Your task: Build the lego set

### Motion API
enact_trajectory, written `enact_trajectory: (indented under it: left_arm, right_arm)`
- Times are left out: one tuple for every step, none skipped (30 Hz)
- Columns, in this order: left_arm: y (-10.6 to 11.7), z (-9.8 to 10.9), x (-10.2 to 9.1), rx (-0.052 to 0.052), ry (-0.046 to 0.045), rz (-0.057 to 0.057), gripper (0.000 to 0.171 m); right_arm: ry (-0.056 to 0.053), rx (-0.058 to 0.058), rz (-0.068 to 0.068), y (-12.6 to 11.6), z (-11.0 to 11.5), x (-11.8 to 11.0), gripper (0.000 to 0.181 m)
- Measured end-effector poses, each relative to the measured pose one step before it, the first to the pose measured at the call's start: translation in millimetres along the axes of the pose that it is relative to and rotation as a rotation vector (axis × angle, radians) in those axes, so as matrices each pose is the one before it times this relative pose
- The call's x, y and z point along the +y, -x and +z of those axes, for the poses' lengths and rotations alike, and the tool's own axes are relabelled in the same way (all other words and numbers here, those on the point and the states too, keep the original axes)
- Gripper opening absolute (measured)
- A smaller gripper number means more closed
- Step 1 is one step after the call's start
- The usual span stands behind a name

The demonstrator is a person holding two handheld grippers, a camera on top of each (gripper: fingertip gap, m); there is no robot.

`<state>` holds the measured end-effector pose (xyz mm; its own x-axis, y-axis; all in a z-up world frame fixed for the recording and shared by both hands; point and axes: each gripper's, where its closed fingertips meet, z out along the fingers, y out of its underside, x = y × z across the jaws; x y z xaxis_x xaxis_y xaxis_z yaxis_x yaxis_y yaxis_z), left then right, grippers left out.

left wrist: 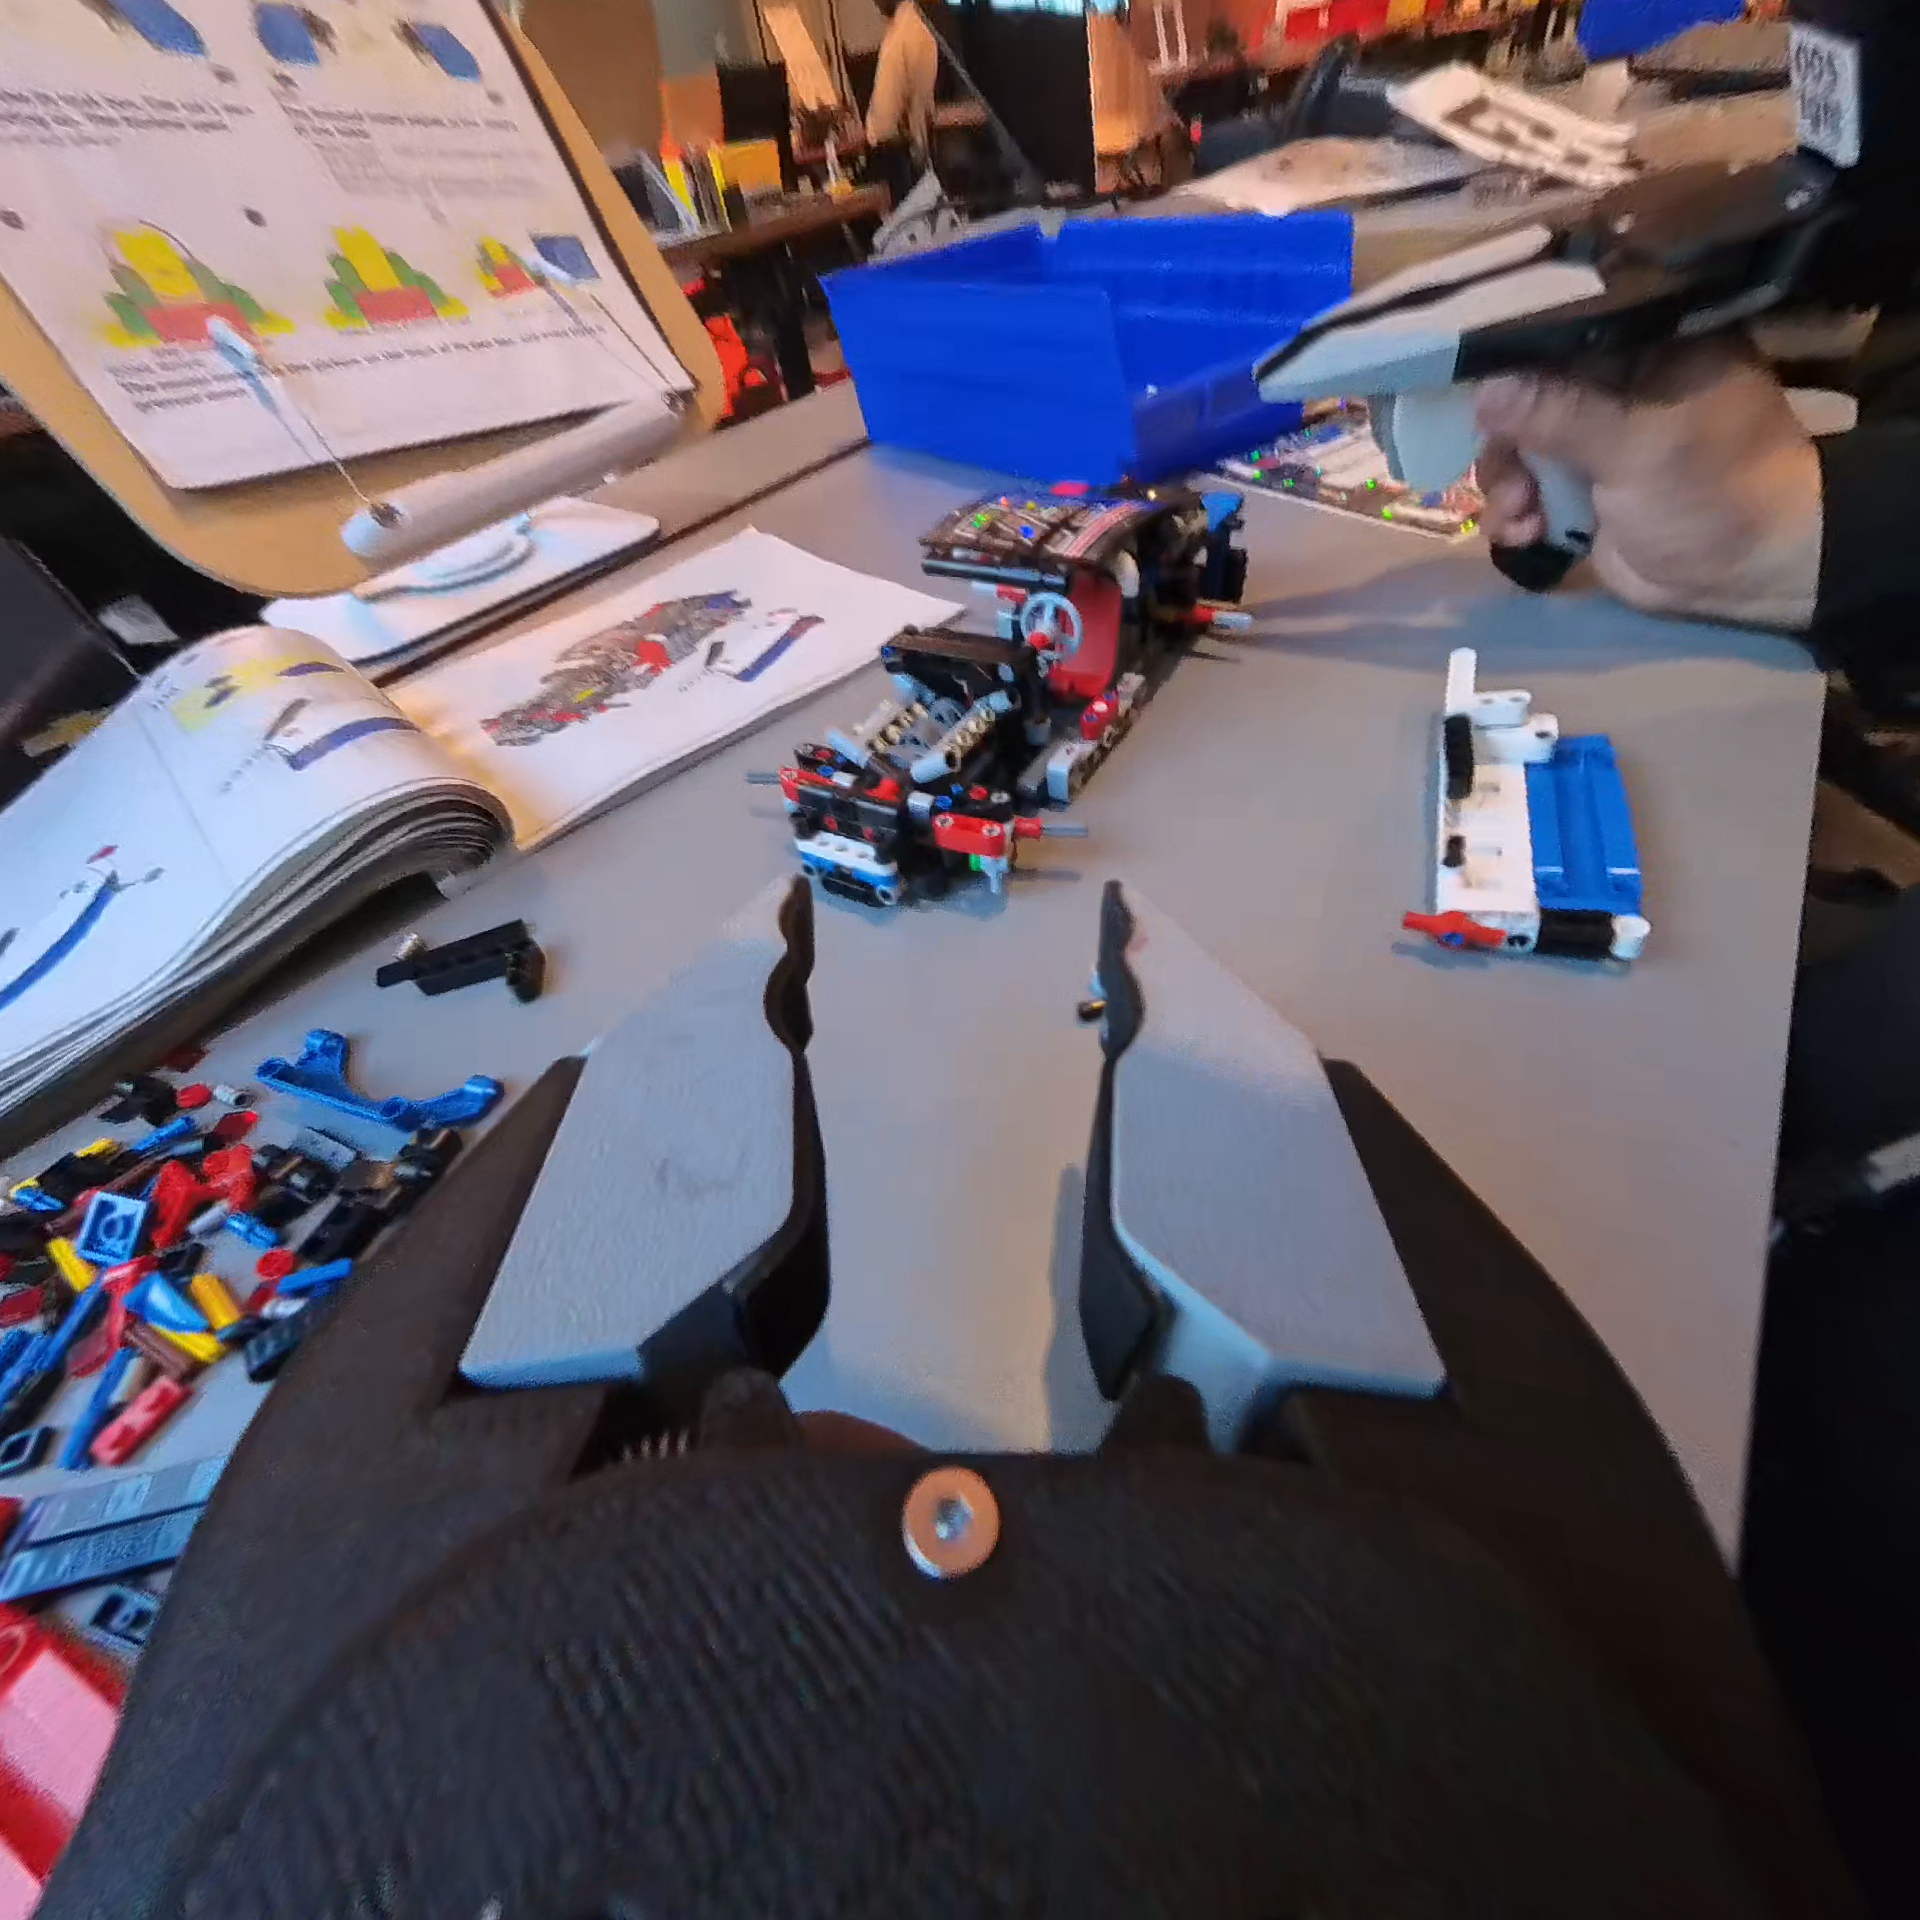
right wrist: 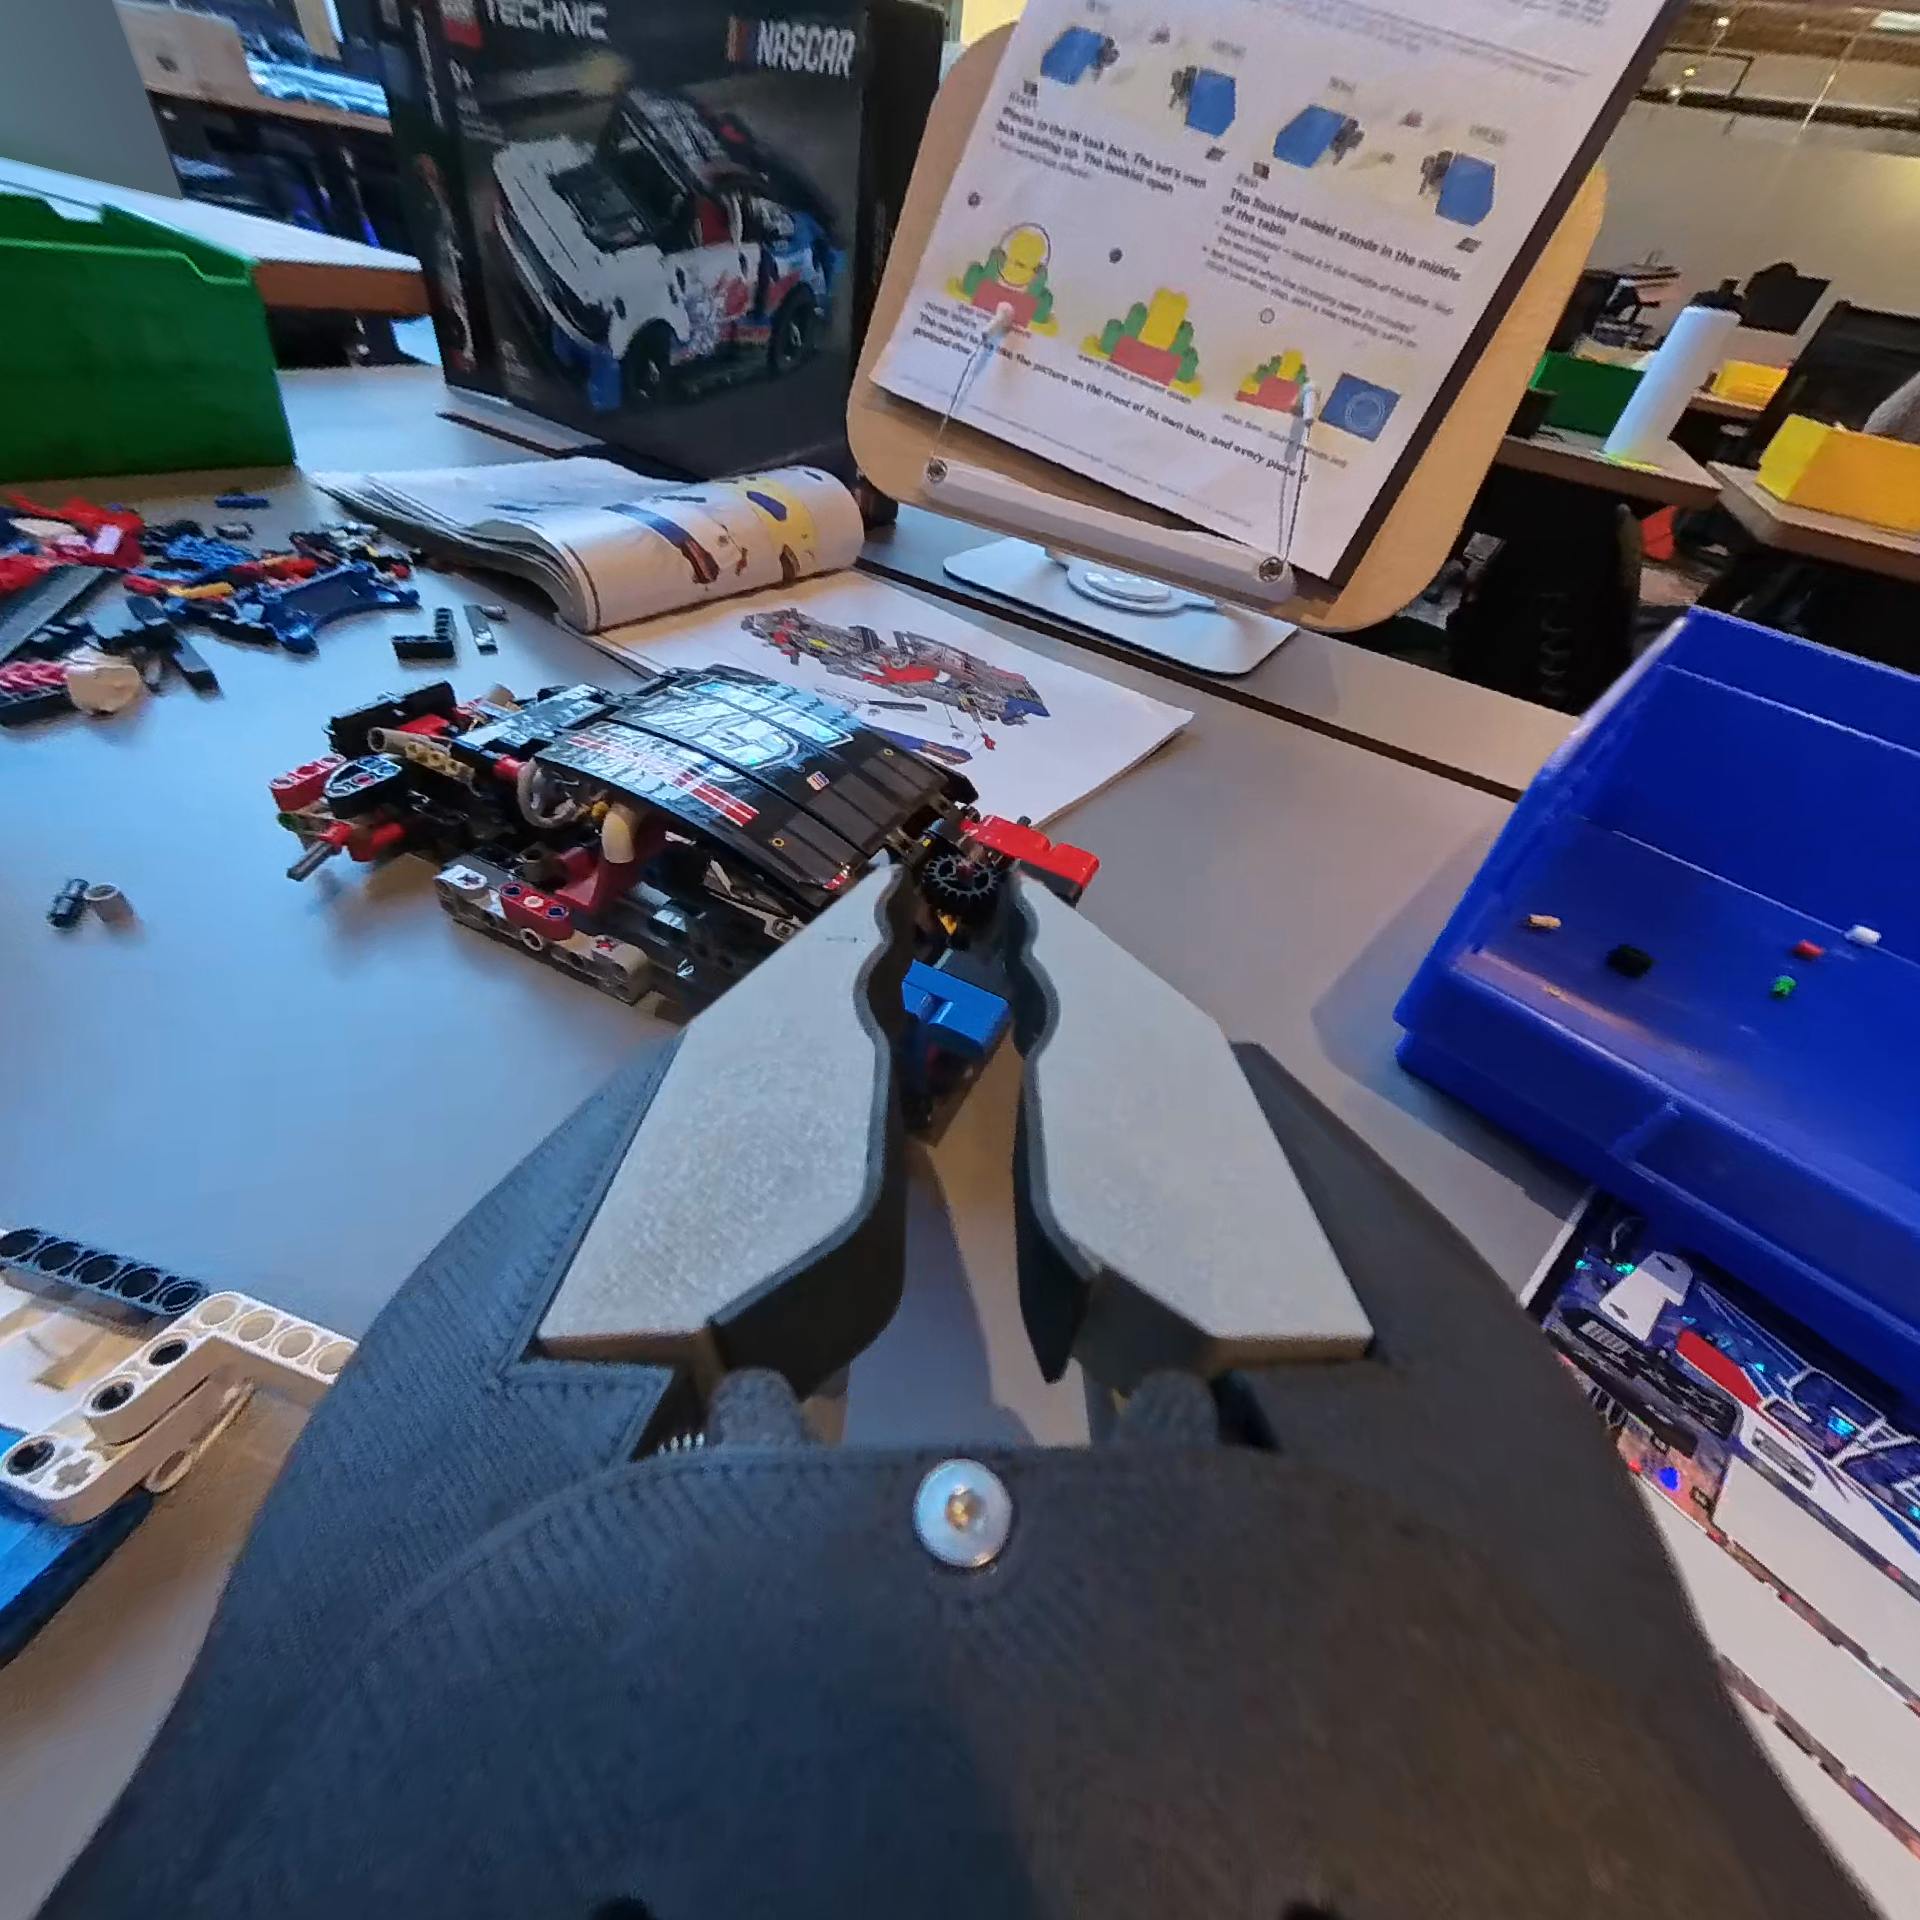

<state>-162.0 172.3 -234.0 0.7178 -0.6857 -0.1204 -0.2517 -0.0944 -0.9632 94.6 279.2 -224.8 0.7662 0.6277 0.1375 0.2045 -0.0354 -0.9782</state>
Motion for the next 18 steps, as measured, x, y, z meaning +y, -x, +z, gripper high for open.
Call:
enact_trajectory:
  left_arm:
    - [2.61,-0.14,-0.66,0.0025,-0.00703,-0.0137,0.051]
    - [-0.33,0.11,0.27,0.0225,0.00160,-0.0203,0.052]
    - [-0.01,-0.15,0.01,0.0153,-0.00062,-0.0192,0.053]
    - [1.44,-0.83,-0.73,0.0004,-0.00708,-0.0141,0.054]
    - [0.24,-1.20,-1.49,0.0039,-0.01231,-0.0062,0.053]
    - [-0.06,-1.21,-1.29,0.0019,-0.01095,-0.0011,0.051]
    - [-0.43,-0.80,-0.78,0.0023,-0.00593,0.0015,0.049]
    - [-1.91,-0.47,-0.48,0.0099,-0.00431,0.0058,0.047]
    - [-1.69,-0.34,-0.37,0.0087,-0.00234,0.0065,0.044]
    - [-0.30,-0.47,-0.31,0.0008,-0.00312,0.0015,0.043]
    - [0.42,-0.74,-0.77,-0.0011,-0.00665,-0.0028,0.043]
    - [0.67,-0.90,-1.10,0.0009,-0.00890,-0.0074,0.042]
    - [1.36,-0.62,-0.54,0.0009,-0.00498,-0.0138,0.041]
    - [1.44,-0.51,-0.55,0.0010,-0.00466,-0.0146,0.042]
    - [0.82,-0.68,-0.89,0.0029,-0.00714,-0.0104,0.042]
    - [0.34,-0.60,-0.78,0.0026,-0.00599,-0.0058,0.041]
    - [0.13,-0.17,-0.18,0.0003,-0.00161,-0.0015,0.040]
    - [-0.24,0.34,0.37,0.0010,0.00248,0.0013,0.040]
  right_arm:
    - [0.0040,0.0070,-0.0035,-0.46,0.73,0.59,0.014]
    - [0.0088,0.0127,-0.0020,-1.55,0.94,1.32,0.014]
    - [0.0148,0.0151,0.0033,-2.06,0.95,2.27,0.014]
    - [0.0112,0.0112,0.0080,-1.70,0.45,1.85,0.013]
    - [0.0031,0.0111,0.0078,-1.72,-0.24,0.54,0.013]
    - [0.0005,0.0088,0.0041,-1.49,0.08,0.23,0.011]
    - [0.0051,-0.0009,0.0049,-0.37,0.78,0.91,0.011]
    - [0.0117,-0.0064,0.0069,0.24,1.44,1.73,0.012]
    - [0.0127,-0.0045,0.0060,0.04,1.34,1.82,0.012]
    - [0.0090,-0.0037,0.0034,0.23,0.85,1.30,0.012]
    - [0.0030,-0.0036,-0.0001,0.53,0.41,0.27,0.011]
    - [0.0000,0.0003,-0.0019,0.18,0.01,-0.05,0.010]
    - [-0.0014,0.0008,-0.0018,0.15,-0.11,-0.20,0.009]
    - [0.0002,-0.0013,-0.0008,0.35,0.02,-0.01,0.009]
    - [0.0021,-0.0018,0.0006,0.20,0.15,0.23,0.009]
    - [0.0013,-0.0021,0.0014,0.07,0.17,0.16,0.009]
    - [0.0000,-0.0018,0.0017,0.15,-0.03,0.03,0.009]
    - [-0.0010,-0.0008,0.0013,-0.10,-0.02,-0.08,0.008]
